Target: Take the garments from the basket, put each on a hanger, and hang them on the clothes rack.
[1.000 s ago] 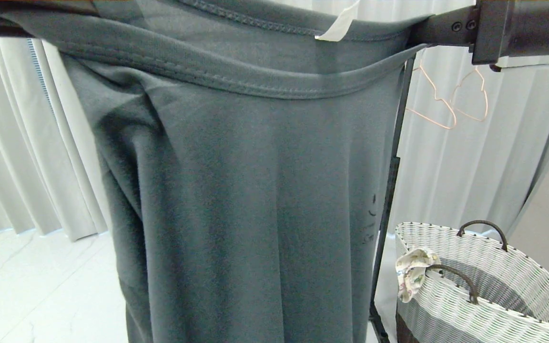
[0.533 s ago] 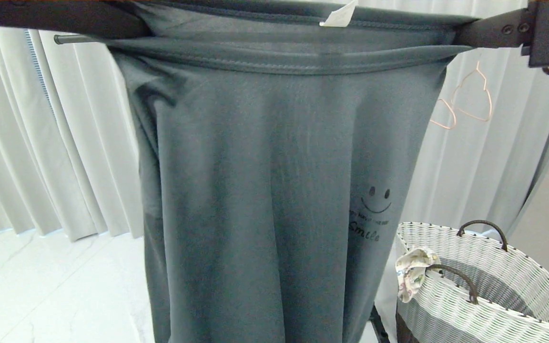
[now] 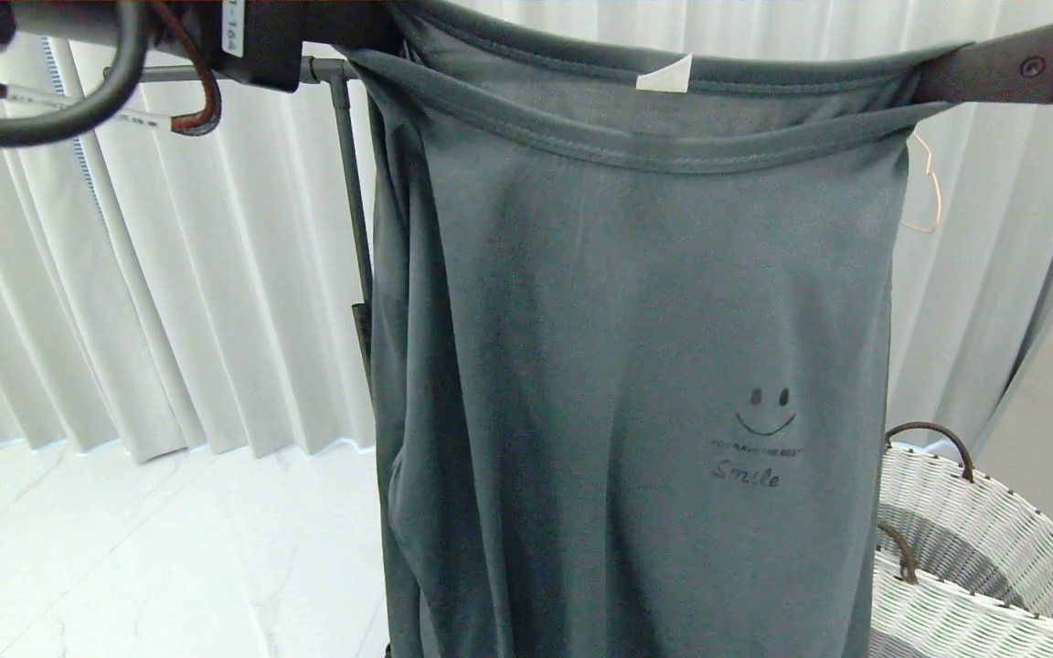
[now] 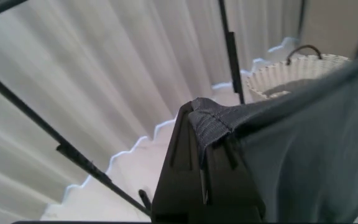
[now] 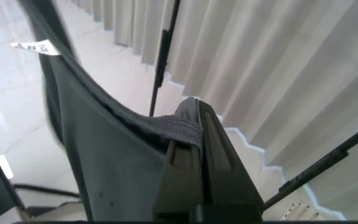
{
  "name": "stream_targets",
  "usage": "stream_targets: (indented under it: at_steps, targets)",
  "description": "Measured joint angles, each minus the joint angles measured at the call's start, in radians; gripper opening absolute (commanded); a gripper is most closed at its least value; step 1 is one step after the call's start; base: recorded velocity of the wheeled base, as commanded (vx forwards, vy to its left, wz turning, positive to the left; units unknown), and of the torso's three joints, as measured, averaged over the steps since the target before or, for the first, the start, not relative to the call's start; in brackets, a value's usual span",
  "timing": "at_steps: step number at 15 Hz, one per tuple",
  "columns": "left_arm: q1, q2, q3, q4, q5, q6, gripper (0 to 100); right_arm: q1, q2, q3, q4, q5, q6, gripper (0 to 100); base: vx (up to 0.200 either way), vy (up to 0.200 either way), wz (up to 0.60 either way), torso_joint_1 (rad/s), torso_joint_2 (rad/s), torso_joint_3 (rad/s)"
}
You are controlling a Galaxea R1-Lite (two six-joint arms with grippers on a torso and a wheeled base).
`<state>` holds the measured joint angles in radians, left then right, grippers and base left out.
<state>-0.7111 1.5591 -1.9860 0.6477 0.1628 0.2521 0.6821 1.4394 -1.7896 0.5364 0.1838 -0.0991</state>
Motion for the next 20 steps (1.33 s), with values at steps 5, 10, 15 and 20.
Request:
stream_targets:
  at_steps: [5, 10, 15, 20]
  targets:
    - [0.007, 0.05, 0.001, -0.074, 0.128, -0.001, 0, 0.044, -0.073, 0.167, -0.002, -0.002, -0.001, 100, 0.0, 0.0, 0.0, 0.0, 0.0, 0.0]
    - [0.036, 0.095, 0.003, -0.084, 0.199, -0.001, 0, 0.053, -0.231, 0.38, -0.07, 0.003, 0.012, 100, 0.0, 0.0, 0.0, 0.0, 0.0, 0.0]
    - [0.128, 0.089, 0.034, -0.086, 0.256, 0.006, 0, -0.258, -0.261, 0.405, -0.05, -0.018, -0.054, 100, 0.0, 0.0, 0.0, 0.0, 0.0, 0.0]
    - [0.244, -0.006, 0.285, -0.141, 0.259, 0.001, 0, -0.616, -0.189, 0.465, -0.137, -0.177, -0.212, 100, 0.0, 0.0, 0.0, 0.0, 0.0, 0.0]
